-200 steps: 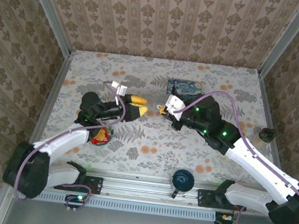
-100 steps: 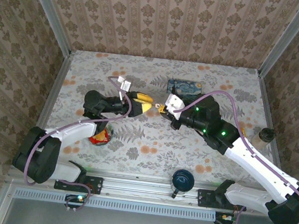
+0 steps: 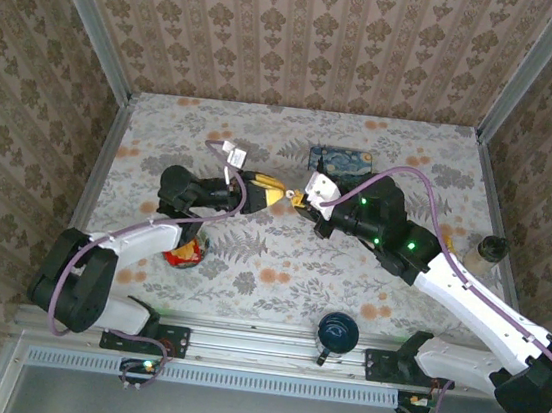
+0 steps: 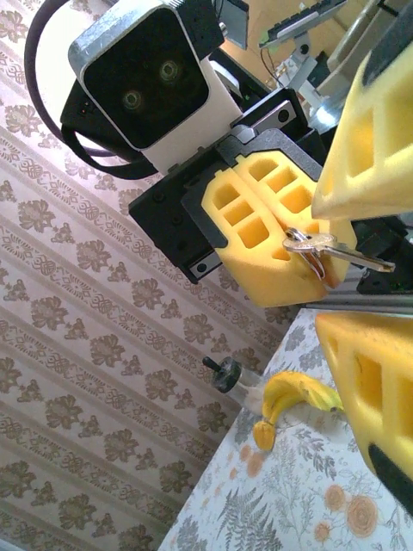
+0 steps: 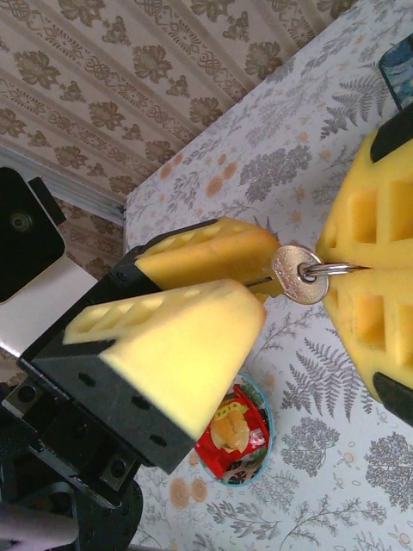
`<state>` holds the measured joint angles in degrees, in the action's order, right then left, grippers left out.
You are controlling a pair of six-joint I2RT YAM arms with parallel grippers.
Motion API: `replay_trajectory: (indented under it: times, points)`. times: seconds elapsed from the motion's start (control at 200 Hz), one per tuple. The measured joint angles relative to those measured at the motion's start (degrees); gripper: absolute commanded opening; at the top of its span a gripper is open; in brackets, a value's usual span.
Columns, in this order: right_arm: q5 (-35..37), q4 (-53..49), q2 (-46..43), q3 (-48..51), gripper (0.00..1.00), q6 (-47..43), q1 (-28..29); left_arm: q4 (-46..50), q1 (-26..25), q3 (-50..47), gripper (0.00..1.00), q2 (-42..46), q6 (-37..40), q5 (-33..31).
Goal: Unlock the padlock with the key
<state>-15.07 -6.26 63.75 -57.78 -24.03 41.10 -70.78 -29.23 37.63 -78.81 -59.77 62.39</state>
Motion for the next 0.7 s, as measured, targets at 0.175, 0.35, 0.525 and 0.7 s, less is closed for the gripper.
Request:
replay_trajectory:
  times: [0.175, 0.35, 0.525, 0.7]
  points:
    - [0.00, 0.07, 0.00, 0.15, 0.00, 0.00, 0.00, -0.07, 0.00, 0.28, 0.09, 0.00, -0.50, 0.22]
    - [0.44, 0.07, 0.02, 0.48, 0.00, 0.04, -0.17, -0.72, 0.00, 0.31, 0.00, -0.02, -0.70, 0.46]
    - [0.70, -0.11, 0.02, 0.52, 0.37, 0.48, -0.17, 0.55, 0.07, 0.31, 0.00, 0.11, -0.17, 0.98]
    - [-3.17, -3.21, -0.17, 0.48, 0.50, 3.50, -1.42, 17.27, 0.92, 1.31, 0.00, 5.44, 10.40, 2.38]
